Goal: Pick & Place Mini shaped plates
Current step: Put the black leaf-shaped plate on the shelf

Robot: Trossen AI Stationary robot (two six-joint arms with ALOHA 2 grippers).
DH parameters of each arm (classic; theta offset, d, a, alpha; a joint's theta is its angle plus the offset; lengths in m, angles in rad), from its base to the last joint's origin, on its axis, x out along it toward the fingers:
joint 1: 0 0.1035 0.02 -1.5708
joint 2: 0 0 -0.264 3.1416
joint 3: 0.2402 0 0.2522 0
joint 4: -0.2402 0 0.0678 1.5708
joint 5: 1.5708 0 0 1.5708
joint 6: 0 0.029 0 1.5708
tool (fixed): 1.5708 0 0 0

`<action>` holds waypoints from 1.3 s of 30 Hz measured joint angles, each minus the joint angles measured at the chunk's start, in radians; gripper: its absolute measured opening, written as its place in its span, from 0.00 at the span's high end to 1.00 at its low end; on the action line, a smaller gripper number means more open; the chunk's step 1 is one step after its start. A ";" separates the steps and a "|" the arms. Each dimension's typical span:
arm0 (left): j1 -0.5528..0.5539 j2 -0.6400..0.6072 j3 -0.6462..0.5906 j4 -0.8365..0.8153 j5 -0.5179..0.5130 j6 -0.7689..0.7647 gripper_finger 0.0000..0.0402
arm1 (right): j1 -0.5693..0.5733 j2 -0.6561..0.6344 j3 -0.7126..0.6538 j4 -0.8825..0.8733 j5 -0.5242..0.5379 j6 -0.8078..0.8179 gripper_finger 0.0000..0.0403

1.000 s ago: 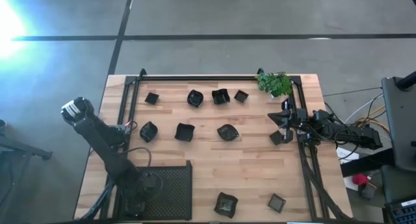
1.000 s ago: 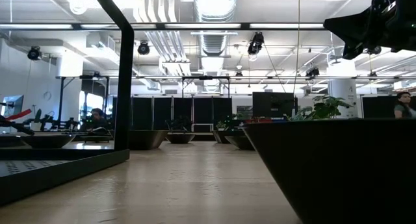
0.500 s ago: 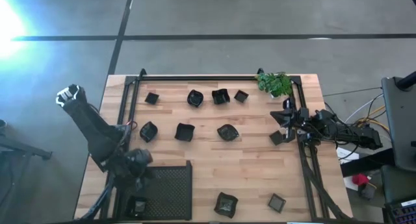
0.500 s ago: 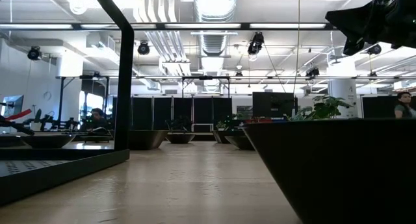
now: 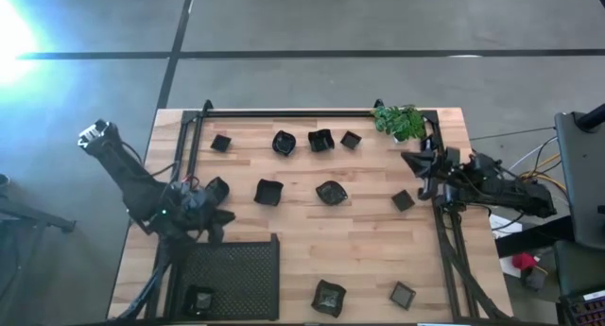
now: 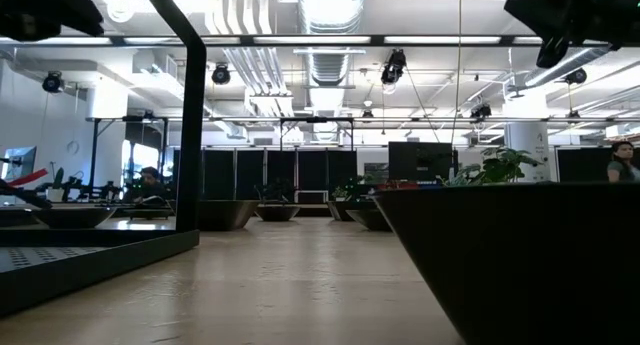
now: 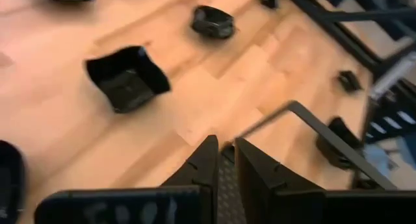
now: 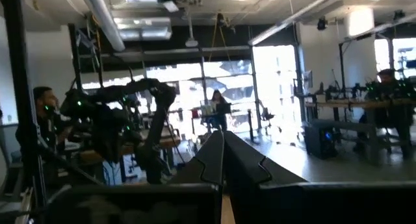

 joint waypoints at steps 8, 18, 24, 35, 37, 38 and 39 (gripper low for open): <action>0.167 0.000 0.000 -0.095 0.006 -0.045 0.89 | 0.000 0.079 0.181 -0.278 0.042 0.079 0.98; 0.381 0.004 -0.002 -0.260 0.200 -0.061 0.89 | 0.000 0.300 0.317 -0.327 0.041 0.223 0.98; 0.446 0.005 -0.003 -0.275 0.210 -0.099 0.89 | 0.000 0.416 0.376 -0.348 0.041 0.294 0.98; 0.535 0.034 -0.061 -0.274 0.288 -0.177 0.89 | 0.000 0.521 0.434 -0.347 0.037 0.294 0.98; 0.542 0.038 -0.081 -0.268 0.292 -0.178 0.89 | 0.000 0.526 0.436 -0.348 0.037 0.292 0.98; 0.543 0.040 -0.090 -0.262 0.296 -0.178 0.89 | 0.000 0.528 0.437 -0.347 0.037 0.292 0.98; 0.545 0.041 -0.097 -0.255 0.300 -0.178 0.89 | 0.000 0.528 0.439 -0.347 0.037 0.292 0.98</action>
